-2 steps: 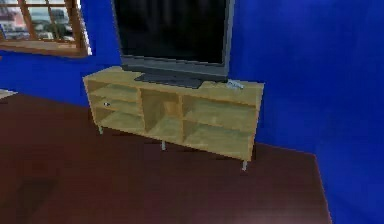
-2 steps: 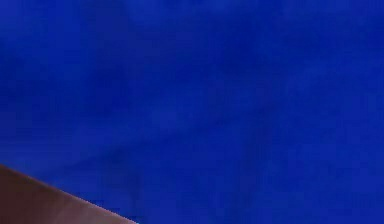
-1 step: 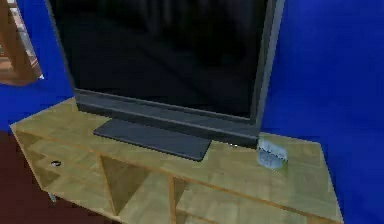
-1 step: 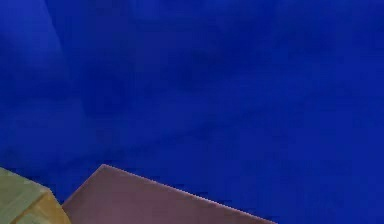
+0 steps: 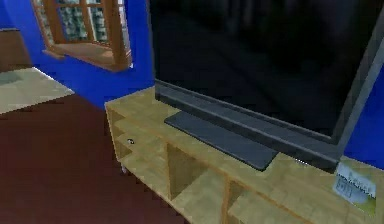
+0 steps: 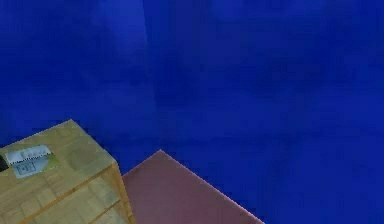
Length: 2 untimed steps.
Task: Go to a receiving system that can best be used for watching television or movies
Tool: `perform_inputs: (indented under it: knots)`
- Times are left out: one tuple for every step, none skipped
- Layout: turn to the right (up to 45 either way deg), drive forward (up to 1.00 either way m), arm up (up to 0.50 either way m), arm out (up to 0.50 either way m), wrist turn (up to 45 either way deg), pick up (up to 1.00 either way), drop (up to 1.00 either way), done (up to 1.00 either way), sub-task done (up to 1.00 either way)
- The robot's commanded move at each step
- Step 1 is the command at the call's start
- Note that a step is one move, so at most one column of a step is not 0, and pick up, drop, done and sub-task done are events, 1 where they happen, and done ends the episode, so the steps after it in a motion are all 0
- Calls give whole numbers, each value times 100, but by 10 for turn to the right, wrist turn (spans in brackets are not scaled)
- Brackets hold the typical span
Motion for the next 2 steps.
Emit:
perform_inputs:
  knots:
    - [-30, 0, 0, 0, 0, 0, 0, 0, 0]
    - [0, 5, 0, 0, 0, 0, 0, 0, 0]
